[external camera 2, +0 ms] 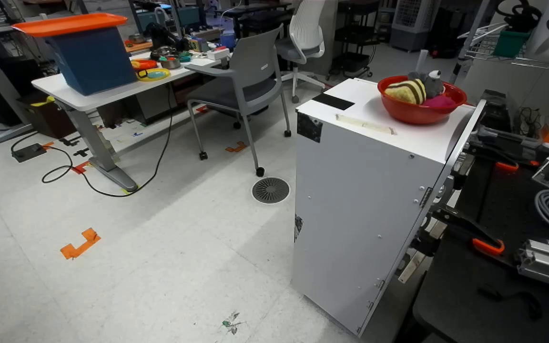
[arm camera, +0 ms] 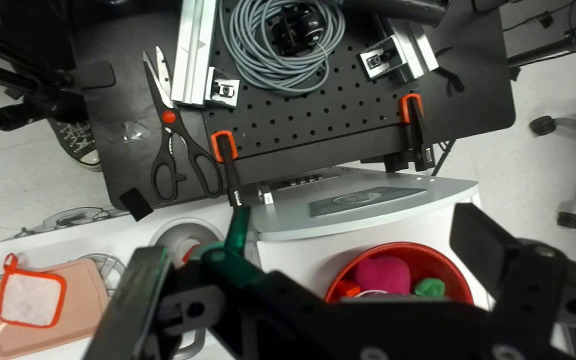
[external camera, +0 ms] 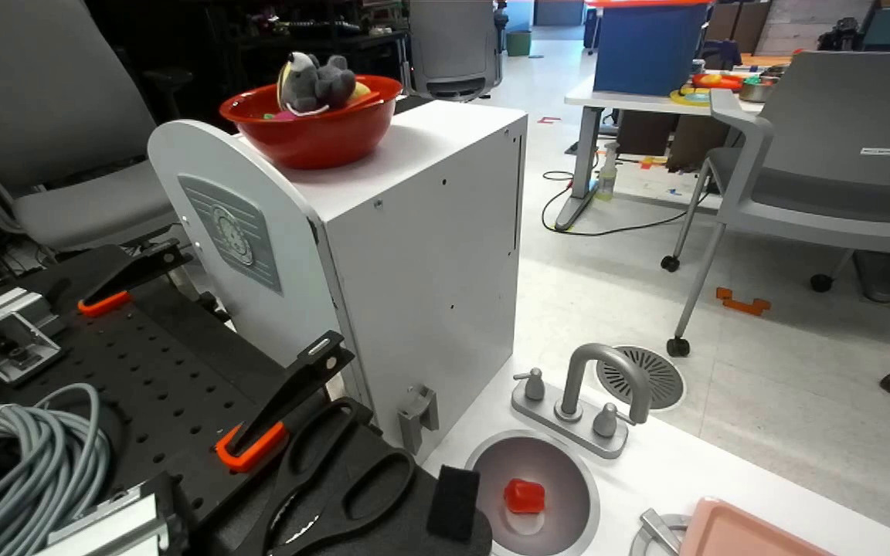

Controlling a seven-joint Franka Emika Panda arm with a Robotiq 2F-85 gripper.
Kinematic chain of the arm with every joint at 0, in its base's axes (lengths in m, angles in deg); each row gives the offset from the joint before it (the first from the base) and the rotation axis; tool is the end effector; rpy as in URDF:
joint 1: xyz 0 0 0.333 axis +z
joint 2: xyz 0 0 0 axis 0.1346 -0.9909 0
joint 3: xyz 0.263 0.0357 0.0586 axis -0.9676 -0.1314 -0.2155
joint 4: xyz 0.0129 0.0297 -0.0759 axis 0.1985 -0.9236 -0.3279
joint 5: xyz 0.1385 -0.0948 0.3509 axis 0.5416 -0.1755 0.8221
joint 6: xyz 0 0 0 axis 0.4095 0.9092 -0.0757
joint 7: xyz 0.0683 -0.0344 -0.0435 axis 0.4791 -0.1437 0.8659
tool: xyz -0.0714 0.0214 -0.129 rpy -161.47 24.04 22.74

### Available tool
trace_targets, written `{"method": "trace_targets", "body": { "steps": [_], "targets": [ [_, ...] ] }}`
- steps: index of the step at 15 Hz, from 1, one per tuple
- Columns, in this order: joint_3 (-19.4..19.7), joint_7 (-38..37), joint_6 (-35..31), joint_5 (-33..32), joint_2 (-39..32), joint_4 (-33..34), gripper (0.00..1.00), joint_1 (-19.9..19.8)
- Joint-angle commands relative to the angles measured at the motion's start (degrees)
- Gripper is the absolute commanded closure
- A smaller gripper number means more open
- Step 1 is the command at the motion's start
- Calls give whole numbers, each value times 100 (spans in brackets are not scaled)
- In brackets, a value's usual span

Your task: Remove the gray toy from the bowl and put in it in the toy sink

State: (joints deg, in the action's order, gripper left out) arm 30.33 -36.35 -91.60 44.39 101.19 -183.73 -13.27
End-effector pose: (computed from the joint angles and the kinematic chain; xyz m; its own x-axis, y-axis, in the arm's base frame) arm 0.3776 -0.1030 0.3738 0.9565 -0.1036 -0.2726 -0.1454 -0.9797 -0.1382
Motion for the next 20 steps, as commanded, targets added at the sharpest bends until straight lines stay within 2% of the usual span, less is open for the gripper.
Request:
{"method": "trace_targets", "body": {
  "steps": [1, 4, 8, 10, 15, 20],
  "targets": [
    [-396, -504, -288, -595, -100, 173, 0, -79],
    [-694, -883, -630, -1049, -2, 68, 0, -4],
    [-895, -904, -1141, -940, 96, -95, 0, 179],
    [-889, -691, -1421, -796, 179, -210, 0, 300],
    [-900, -692, -2459, -863, 331, -585, 0, 399],
    [-607, 9, -2597, -141, 361, -743, 0, 571]
  ]
}}
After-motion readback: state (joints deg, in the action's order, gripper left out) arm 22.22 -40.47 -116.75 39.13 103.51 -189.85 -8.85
